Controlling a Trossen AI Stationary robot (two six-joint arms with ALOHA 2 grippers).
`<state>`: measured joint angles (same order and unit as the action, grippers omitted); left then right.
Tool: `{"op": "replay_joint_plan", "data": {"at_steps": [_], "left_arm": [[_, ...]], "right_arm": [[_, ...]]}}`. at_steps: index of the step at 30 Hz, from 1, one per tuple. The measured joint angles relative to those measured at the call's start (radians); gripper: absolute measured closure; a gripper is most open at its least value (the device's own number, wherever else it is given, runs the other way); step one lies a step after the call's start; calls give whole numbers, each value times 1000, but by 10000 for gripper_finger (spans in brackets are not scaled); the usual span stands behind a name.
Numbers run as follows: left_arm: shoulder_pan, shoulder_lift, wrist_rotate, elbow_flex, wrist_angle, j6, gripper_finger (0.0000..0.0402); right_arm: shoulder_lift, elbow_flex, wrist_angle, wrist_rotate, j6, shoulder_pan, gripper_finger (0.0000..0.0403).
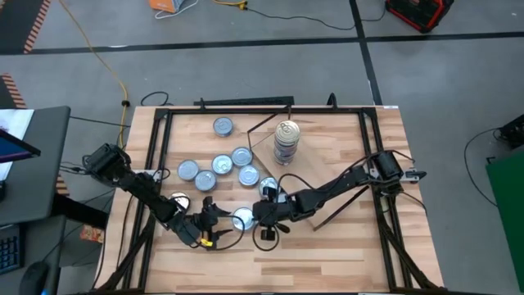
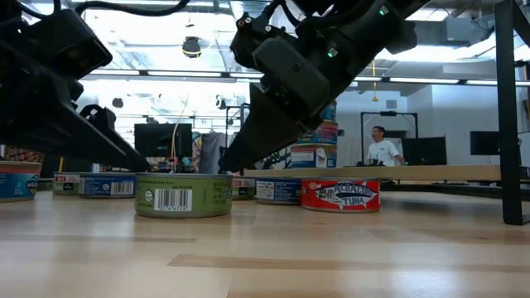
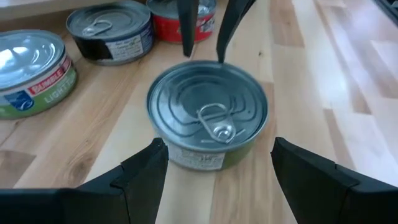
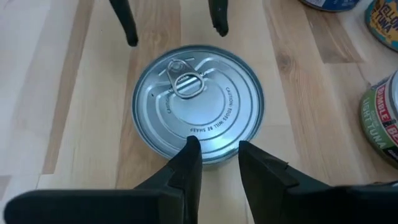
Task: Stack canned seafood by type on shelf
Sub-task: Adjust the green tuna can, then adjust the red tuna can
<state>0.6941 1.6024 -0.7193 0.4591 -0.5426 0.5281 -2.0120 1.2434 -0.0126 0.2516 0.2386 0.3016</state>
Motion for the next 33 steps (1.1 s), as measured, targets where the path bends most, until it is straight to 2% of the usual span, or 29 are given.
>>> {"op": "replay_joint_plan", "data": {"at_steps": [9, 14, 20, 26, 33], "left_arm": [[0, 0, 9, 0, 14, -17, 125], [-12, -1, 93, 18, 33, -1, 125], [-20, -13, 112, 101, 203, -13, 125], [-20, -86, 108, 191, 395, -54, 125], [-20, -119, 70, 201, 452, -165, 125]], "right_arm": [[-35, -2, 0, 29, 7, 5, 270], [-49, 0, -16, 46, 22, 8, 270], [-51, -1, -31, 64, 27, 8, 270], [-53, -2, -37, 68, 51, 4, 270], [-60, -6, -122, 62, 95, -5, 270]]}}
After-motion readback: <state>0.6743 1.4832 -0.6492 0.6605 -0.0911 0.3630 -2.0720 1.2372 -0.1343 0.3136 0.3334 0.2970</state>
